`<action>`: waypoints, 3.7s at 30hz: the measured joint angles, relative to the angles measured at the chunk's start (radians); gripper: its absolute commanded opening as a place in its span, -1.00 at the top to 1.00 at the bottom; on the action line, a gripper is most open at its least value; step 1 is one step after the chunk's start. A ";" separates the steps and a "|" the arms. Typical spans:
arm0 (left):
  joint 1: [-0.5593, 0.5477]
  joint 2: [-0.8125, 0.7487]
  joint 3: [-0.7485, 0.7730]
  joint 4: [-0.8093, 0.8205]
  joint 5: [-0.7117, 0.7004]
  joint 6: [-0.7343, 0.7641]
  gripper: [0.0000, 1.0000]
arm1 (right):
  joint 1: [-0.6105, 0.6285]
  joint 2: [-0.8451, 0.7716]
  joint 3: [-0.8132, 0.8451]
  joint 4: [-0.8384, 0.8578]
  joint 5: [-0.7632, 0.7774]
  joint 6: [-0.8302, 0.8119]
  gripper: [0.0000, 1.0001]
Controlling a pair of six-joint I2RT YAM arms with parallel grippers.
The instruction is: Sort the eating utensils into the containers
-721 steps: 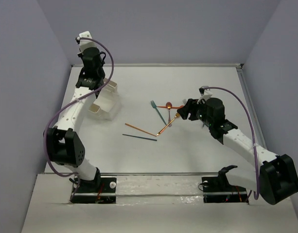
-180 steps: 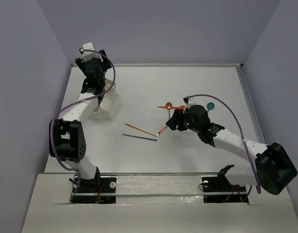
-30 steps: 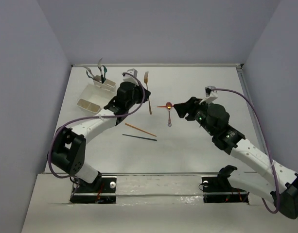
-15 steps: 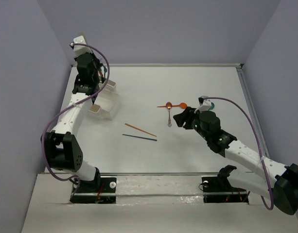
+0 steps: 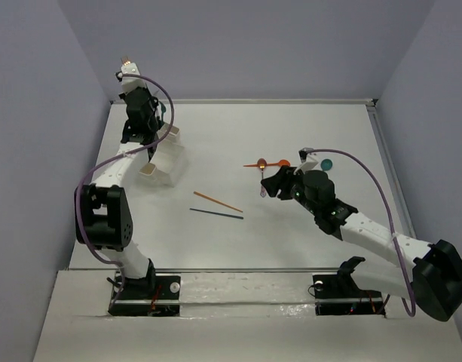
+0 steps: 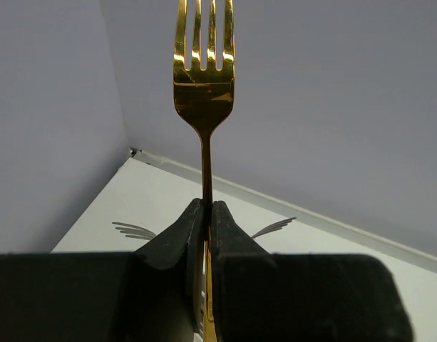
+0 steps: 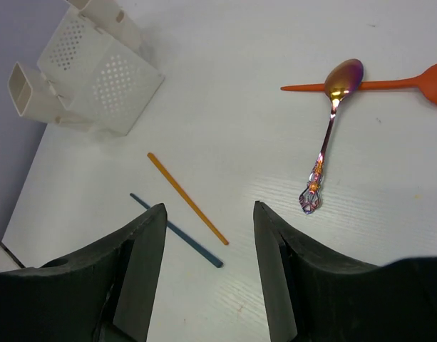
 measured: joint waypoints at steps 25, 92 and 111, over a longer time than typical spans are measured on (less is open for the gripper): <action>0.000 0.168 -0.048 0.200 -0.014 0.023 1.00 | 0.000 0.129 0.001 0.088 -0.082 -0.042 -0.11; -0.204 -1.089 -0.307 -0.505 0.322 -0.286 -0.98 | -0.012 0.549 0.517 -0.505 0.147 -0.182 0.04; -0.235 -1.271 -0.529 -0.590 0.317 -0.238 -0.97 | -0.068 0.855 0.770 -0.601 0.173 -0.203 0.19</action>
